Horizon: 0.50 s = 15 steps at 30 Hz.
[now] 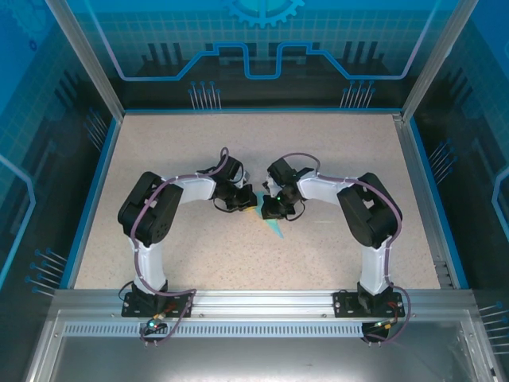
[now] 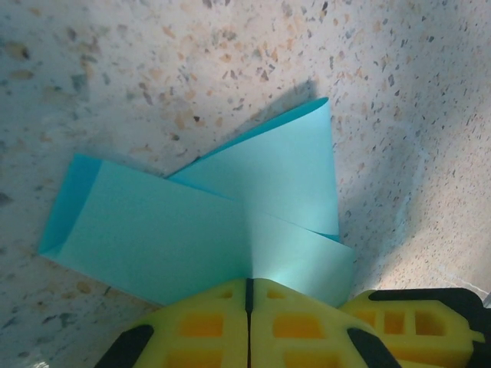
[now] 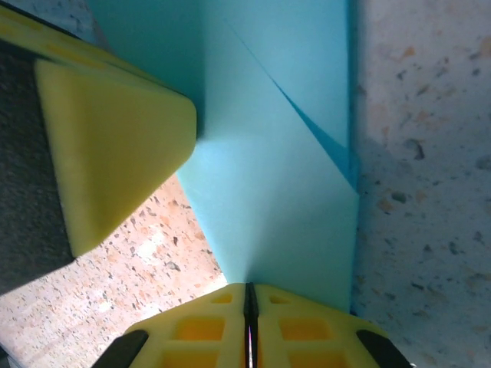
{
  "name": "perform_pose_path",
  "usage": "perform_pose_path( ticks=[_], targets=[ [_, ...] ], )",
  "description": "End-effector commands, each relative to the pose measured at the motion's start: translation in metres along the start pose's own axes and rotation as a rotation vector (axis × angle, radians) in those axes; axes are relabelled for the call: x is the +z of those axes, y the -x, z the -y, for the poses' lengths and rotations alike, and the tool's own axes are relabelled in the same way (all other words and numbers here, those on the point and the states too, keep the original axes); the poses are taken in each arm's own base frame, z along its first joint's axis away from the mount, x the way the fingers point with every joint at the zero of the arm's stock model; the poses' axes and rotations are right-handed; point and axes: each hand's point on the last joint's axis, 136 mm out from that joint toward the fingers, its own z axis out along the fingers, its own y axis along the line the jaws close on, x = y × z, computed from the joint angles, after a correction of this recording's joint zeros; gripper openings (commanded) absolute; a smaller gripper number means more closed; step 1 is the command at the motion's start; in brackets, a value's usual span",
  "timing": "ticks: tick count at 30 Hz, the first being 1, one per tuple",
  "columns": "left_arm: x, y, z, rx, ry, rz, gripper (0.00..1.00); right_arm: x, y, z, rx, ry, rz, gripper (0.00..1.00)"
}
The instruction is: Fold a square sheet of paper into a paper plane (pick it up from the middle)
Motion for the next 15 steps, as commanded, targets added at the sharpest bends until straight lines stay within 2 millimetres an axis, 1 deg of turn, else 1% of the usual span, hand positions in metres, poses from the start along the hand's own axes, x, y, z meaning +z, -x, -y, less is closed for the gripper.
perform_pose_path(
  ticks=[1, 9, 15],
  targets=[
    [0.012, -0.009, -0.041, -0.083, 0.16, -0.026, 0.07, 0.005, -0.032, 0.014, 0.001, -0.045, -0.086, 0.1],
    [0.011, -0.009, -0.055, -0.112, 0.236, -0.026, 0.06, -0.002, -0.072, 0.034, 0.001, -0.081, -0.137, 0.09],
    [0.011, -0.008, -0.06, -0.116, 0.26, -0.024, 0.05, -0.003, -0.094, 0.045, 0.02, -0.092, -0.159, 0.09]
  ],
)
